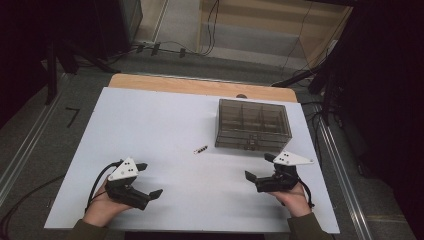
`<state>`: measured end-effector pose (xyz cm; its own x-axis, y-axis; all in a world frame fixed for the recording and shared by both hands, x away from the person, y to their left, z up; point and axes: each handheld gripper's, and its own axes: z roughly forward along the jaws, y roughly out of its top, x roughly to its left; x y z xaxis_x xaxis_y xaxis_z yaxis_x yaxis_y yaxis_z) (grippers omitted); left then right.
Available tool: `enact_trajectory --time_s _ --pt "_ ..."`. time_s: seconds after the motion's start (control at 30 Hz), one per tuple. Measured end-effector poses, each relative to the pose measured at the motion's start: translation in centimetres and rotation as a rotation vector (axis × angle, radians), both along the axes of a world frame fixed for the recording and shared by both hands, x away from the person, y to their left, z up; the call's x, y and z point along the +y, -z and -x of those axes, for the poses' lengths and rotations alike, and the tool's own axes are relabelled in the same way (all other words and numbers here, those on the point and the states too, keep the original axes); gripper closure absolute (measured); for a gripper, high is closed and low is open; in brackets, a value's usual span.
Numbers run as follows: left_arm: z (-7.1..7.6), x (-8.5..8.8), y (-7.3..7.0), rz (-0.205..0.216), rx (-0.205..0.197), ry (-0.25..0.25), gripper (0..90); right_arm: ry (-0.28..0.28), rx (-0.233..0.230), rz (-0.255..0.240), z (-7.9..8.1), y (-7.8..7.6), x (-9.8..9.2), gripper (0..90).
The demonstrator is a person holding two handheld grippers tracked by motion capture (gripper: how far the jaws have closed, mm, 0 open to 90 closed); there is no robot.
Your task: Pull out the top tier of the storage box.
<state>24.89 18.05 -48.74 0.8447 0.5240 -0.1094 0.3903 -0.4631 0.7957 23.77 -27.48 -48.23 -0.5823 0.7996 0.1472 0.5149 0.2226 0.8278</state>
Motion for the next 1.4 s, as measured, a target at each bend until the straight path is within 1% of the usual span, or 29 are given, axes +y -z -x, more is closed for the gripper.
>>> enact_trajectory --time_s 0.43,0.63,1.07,1.4 --pt "0.0 0.0 0.0 0.002 0.001 -0.002 0.0 0.001 0.016 0.005 -0.7 0.0 0.2 0.0" --pt "0.0 0.0 0.0 0.001 0.001 -0.002 0.0 -0.008 0.023 0.011 -1.1 -0.2 0.3 0.0" --pt "0.0 0.0 0.1 -0.003 -0.001 -0.003 0.0 -0.008 0.015 0.006 -1.9 -0.5 0.2 0.0" --pt "0.1 0.0 0.1 0.001 0.0 -0.016 0.0 0.007 0.014 -0.001 -2.6 -0.8 0.0 0.0"
